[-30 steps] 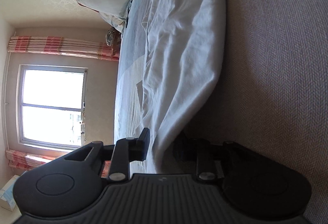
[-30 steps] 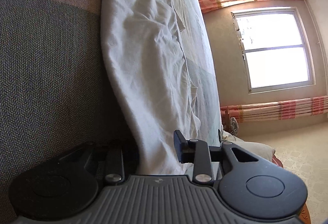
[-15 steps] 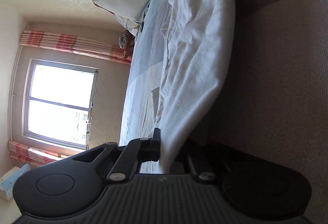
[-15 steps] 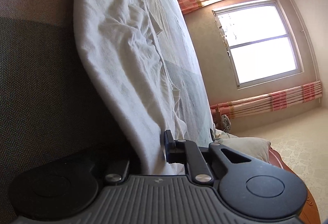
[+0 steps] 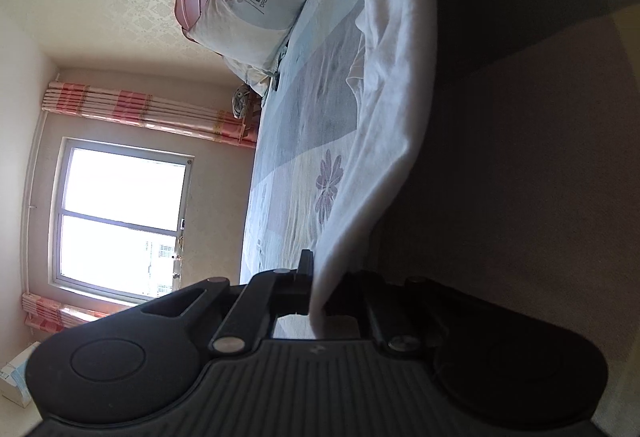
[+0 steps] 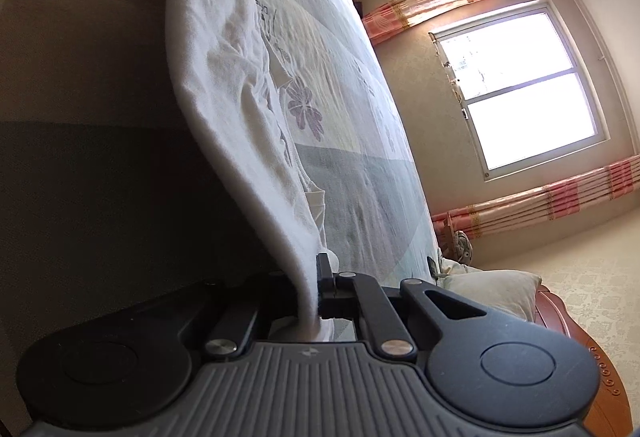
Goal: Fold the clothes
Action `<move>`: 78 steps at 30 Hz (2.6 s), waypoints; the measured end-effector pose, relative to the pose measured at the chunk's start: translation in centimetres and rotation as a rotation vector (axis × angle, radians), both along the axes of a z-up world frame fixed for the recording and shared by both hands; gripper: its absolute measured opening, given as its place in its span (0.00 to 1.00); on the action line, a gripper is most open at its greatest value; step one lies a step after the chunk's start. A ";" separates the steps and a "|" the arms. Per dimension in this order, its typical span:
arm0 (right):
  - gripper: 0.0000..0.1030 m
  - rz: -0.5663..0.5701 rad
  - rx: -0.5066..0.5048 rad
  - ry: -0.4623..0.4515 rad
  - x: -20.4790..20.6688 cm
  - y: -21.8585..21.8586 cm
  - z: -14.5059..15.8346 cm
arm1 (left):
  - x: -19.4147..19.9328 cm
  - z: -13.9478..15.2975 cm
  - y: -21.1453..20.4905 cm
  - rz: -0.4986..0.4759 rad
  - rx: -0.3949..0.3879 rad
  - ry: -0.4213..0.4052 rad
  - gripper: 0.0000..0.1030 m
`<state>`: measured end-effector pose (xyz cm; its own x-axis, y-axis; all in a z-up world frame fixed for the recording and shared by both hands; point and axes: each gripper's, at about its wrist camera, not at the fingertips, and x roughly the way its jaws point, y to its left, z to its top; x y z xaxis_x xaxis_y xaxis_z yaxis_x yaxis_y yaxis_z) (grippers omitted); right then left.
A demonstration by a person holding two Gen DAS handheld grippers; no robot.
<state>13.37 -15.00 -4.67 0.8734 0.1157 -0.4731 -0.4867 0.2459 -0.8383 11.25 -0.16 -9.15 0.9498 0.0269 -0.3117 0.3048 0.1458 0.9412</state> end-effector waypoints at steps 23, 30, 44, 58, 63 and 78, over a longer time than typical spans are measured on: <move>0.17 -0.032 -0.039 0.197 -12.4 -0.8 -2.5 | -13.6 -0.4 0.8 0.039 -0.006 0.167 0.10; 0.60 -0.111 0.144 0.178 -12.6 -3.0 0.6 | -13.0 0.4 1.3 0.097 -0.055 0.181 0.52; 0.72 -0.285 0.314 0.072 -8.3 -3.6 -2.6 | -6.9 -1.8 4.6 0.364 -0.150 0.065 0.57; 0.79 -0.404 0.440 0.035 -6.9 -7.7 3.7 | -5.1 8.1 6.5 0.374 -0.712 0.199 0.66; 0.81 -0.304 0.734 0.271 -4.3 -3.9 3.6 | -2.0 5.4 3.2 0.369 -0.888 0.371 0.66; 0.92 -0.470 1.060 0.453 -6.0 -7.5 -3.2 | -4.9 2.8 10.4 0.580 -1.278 0.491 0.78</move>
<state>7.33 -22.53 -7.85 0.7159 0.3451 -0.6069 -0.3620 0.9268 0.0999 6.33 10.29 -6.37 0.6980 -0.1764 -0.6941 0.1578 0.9832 -0.0912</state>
